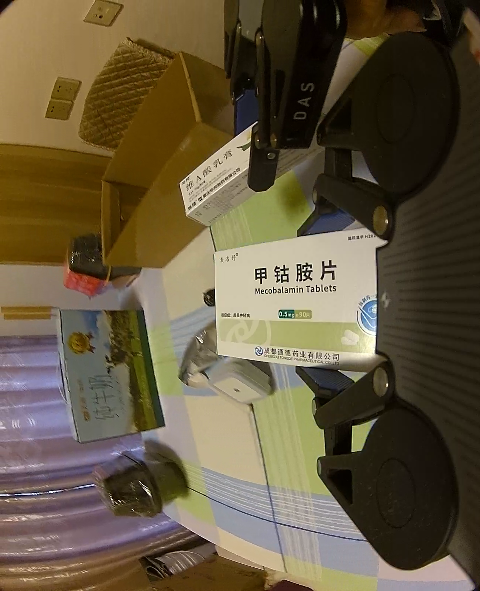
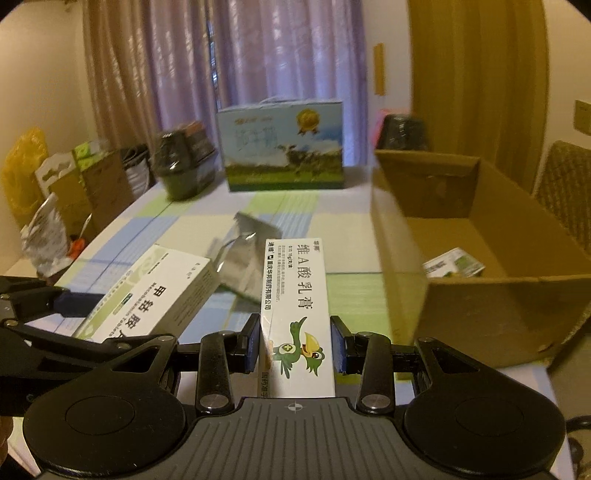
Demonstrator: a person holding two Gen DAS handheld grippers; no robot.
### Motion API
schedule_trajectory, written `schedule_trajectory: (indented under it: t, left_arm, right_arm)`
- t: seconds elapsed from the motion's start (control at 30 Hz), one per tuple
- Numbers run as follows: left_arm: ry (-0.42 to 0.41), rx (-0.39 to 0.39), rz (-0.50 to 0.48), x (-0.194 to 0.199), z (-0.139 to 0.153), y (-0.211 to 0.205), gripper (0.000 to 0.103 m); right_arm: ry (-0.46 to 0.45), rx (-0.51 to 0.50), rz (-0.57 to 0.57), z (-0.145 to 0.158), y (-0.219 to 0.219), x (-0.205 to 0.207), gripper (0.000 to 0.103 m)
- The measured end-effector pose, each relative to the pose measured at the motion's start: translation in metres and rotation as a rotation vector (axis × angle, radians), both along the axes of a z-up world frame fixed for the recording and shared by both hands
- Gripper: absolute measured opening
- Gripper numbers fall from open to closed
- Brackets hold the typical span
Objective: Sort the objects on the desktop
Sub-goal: 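Carry the tablet box and ointment box with both tools over the cardboard box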
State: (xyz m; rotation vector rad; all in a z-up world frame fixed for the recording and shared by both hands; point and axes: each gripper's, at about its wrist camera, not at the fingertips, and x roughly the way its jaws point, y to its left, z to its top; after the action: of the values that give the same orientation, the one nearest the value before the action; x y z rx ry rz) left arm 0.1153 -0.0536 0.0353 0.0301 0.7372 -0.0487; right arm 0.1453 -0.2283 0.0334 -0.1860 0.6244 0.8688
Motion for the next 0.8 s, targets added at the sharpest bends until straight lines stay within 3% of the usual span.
schedule_trajectory:
  t: [0.4, 0.63, 0.8]
  left_arm:
    - [-0.039, -0.013, -0.066, 0.014, 0.023, -0.041, 0.067]
    - [-0.067, -0.040, -0.118, 0.040, 0.040, -0.075, 0.067]
    - [-0.086, -0.054, -0.156, 0.066, 0.048, -0.101, 0.067]
  right_arm:
    - [-0.040, 0.073, -0.122, 0.035, -0.039, 0.026, 0.035]
    - [-0.088, 0.119, -0.213, 0.076, -0.074, 0.070, 0.035]
    - [-0.110, 0.096, -0.254, 0.088, -0.090, 0.104, 0.035]
